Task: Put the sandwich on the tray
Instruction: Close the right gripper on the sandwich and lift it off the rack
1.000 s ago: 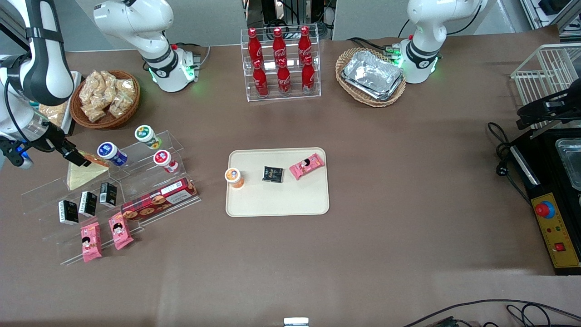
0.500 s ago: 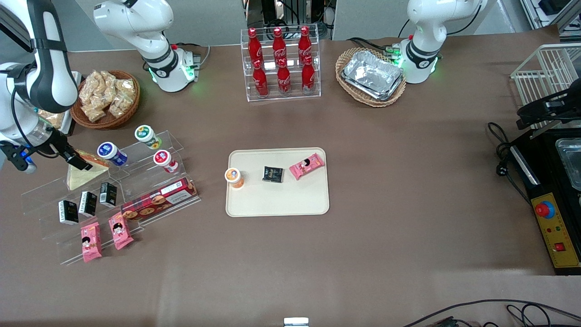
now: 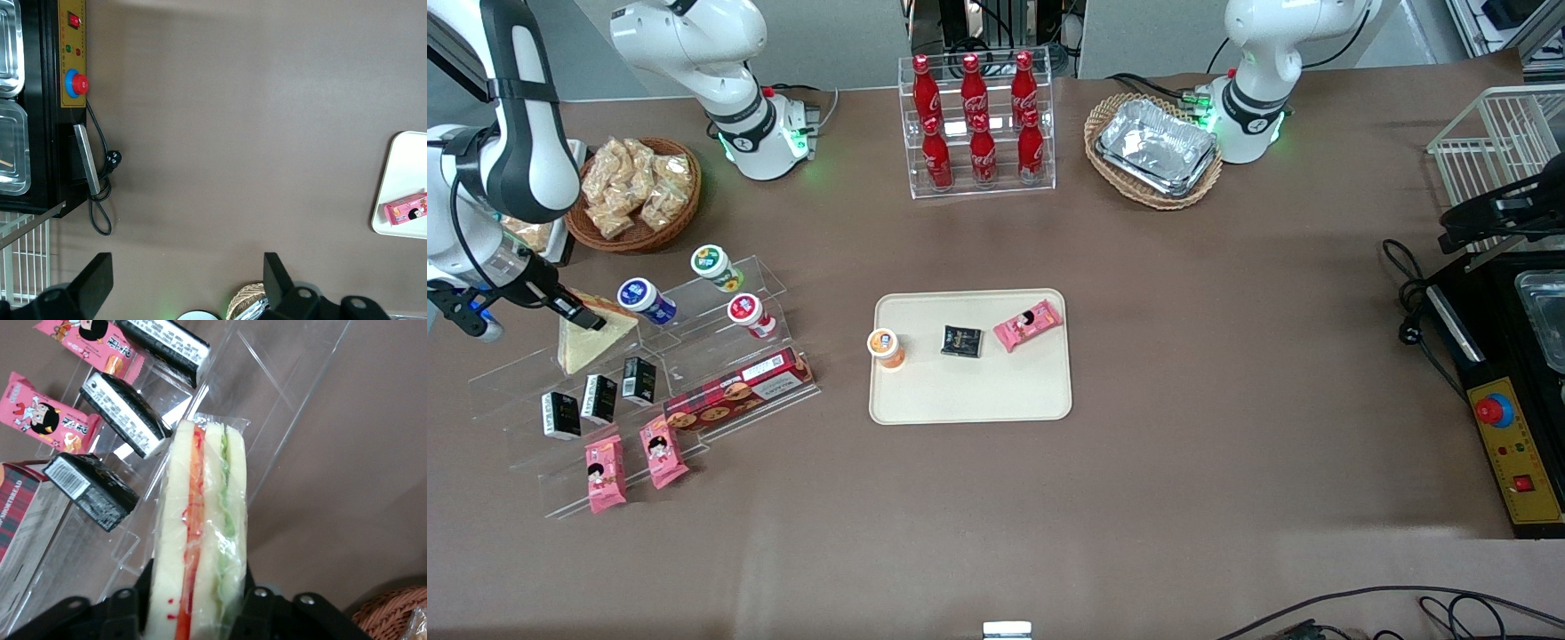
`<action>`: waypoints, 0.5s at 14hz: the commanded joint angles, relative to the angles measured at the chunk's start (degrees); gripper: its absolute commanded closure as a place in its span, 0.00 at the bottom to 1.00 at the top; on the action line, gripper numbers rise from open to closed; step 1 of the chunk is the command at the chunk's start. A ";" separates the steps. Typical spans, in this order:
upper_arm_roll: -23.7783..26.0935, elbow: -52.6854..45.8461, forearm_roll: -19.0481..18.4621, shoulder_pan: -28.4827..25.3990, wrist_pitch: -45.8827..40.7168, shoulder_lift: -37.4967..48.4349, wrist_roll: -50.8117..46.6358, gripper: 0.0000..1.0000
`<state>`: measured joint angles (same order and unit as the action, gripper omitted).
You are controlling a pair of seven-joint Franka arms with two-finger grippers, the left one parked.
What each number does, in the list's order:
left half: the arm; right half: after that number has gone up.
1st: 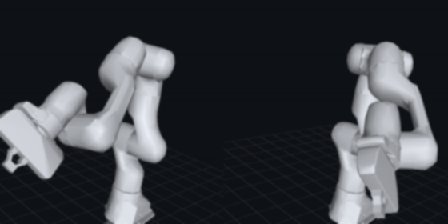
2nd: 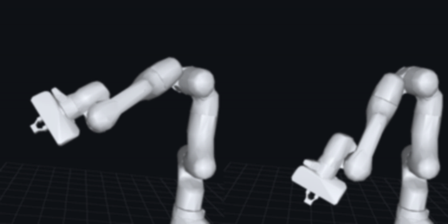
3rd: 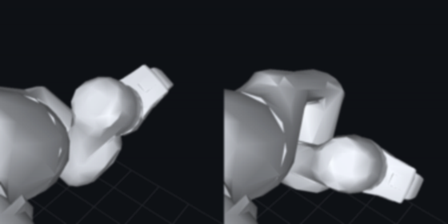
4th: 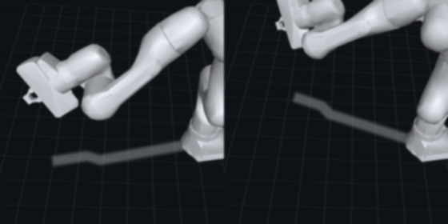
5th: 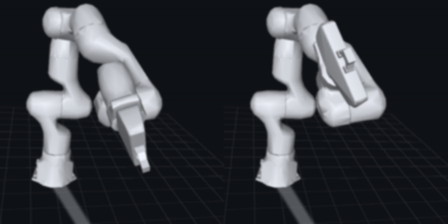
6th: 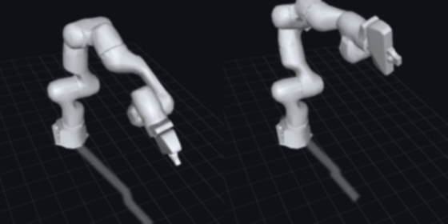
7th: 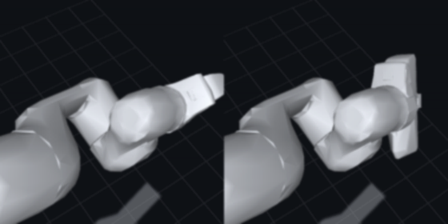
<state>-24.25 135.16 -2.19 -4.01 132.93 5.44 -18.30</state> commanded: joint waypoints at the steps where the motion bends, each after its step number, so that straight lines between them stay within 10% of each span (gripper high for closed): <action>1: -0.62 -0.86 0.87 -0.56 0.31 -1.04 2.92 0.85; 7: -0.18 -14.35 2.62 -1.44 -15.46 -3.58 3.10 0.92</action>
<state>-24.22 131.54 -2.18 -4.20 128.97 5.07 -16.19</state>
